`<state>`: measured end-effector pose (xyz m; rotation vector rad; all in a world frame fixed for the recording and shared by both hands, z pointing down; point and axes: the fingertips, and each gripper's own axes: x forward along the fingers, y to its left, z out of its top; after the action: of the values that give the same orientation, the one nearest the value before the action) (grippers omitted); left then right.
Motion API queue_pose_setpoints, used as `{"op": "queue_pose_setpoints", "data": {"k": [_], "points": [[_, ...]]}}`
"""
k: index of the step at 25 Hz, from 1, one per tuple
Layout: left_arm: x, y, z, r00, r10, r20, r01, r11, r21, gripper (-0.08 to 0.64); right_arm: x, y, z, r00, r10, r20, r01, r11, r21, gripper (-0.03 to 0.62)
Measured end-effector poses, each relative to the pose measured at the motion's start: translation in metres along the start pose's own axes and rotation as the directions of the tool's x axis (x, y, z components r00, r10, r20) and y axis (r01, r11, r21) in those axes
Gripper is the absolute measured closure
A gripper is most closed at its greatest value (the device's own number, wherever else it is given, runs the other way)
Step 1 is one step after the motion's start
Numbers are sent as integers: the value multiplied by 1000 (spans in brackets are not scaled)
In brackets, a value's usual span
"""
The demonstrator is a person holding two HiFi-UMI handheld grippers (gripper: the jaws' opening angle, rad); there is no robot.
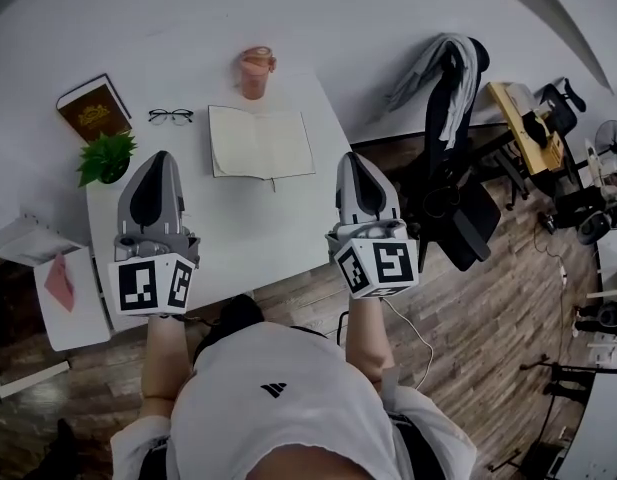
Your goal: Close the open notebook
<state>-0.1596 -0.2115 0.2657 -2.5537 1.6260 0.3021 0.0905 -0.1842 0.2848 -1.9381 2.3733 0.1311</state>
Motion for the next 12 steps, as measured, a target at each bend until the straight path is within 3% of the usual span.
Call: {"op": "queue_pose_setpoints", "data": {"k": [12], "points": [[50,30,-58,988,-85,-131,79,995,-55,552,54,11,-23,999,-29,-42,29,1000,-2,595]]}}
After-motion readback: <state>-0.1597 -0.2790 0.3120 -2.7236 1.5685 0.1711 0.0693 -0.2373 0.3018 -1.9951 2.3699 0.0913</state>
